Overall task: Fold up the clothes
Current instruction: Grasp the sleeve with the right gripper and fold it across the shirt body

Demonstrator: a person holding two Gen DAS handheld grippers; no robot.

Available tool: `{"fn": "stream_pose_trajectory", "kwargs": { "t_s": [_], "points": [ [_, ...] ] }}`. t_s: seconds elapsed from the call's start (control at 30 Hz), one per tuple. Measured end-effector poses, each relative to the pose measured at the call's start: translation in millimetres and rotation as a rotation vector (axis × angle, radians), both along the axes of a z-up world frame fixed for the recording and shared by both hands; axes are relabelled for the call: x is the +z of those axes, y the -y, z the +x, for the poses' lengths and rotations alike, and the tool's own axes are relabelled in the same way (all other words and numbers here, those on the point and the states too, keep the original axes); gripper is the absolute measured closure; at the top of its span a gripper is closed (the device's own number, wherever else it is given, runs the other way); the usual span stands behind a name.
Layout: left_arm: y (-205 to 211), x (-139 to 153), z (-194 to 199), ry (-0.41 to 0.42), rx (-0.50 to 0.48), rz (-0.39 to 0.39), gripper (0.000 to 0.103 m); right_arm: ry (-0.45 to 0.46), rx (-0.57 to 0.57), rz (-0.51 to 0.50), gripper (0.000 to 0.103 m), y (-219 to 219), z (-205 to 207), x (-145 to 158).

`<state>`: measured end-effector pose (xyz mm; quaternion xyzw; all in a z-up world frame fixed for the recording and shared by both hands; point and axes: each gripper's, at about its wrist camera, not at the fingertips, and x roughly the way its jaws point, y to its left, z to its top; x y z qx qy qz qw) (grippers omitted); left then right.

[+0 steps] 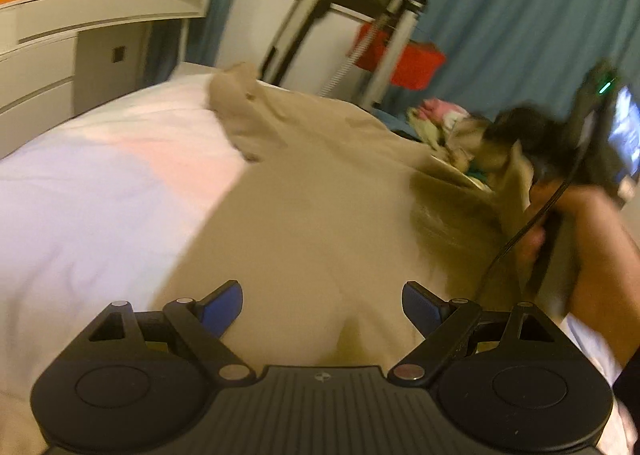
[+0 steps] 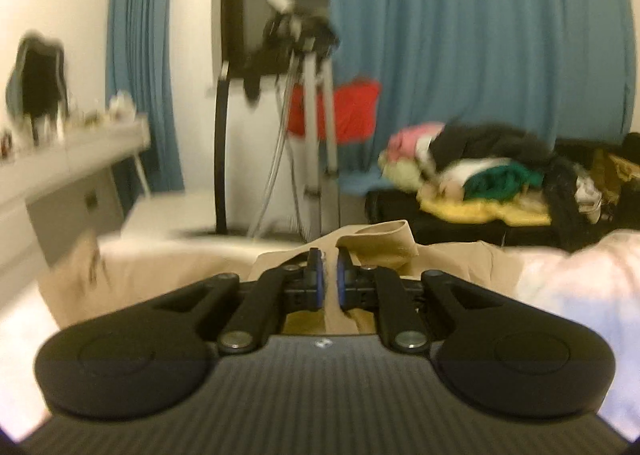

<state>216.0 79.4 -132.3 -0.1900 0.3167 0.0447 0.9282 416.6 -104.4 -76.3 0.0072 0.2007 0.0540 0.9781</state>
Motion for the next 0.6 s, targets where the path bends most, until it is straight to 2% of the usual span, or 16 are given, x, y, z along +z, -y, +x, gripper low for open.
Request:
{"fn": "stream_pose_trajectory", "kwargs": {
  "t_s": [0.07, 0.1, 0.17, 0.23, 0.43, 0.6],
  "points": [
    [-5.4, -3.0, 1.3, -0.015, 0.013, 0.007, 0.014, -0.052, 0.022, 0.003, 0.088, -6.5, 5.6, -16.2],
    [-6.9, -4.2, 1.8, -0.018, 0.013, 0.007, 0.014, -0.058, 0.027, 0.009, 0.081, -5.2, 1.0, -17.3],
    [-8.1, -5.8, 3.3, -0.02, 0.004, 0.008, 0.014, -0.04, 0.03, 0.027, 0.037, 3.7, -20.9, -8.5],
    [-4.2, -4.3, 4.9, -0.007, -0.026, 0.02, 0.014, -0.021, 0.033, 0.045, 0.023, 12.5, -42.9, 0.3],
    [16.6, 2.8, -4.8, 0.026, -0.1, 0.075, 0.014, 0.034, 0.04, 0.099, 0.022, 39.0, -108.8, 26.7],
    [31.2, 10.8, -20.0, 0.042, -0.156, 0.094, 0.014, 0.049, -0.007, 0.167, 0.022, 76.8, -215.1, 44.8]
  ]
}}
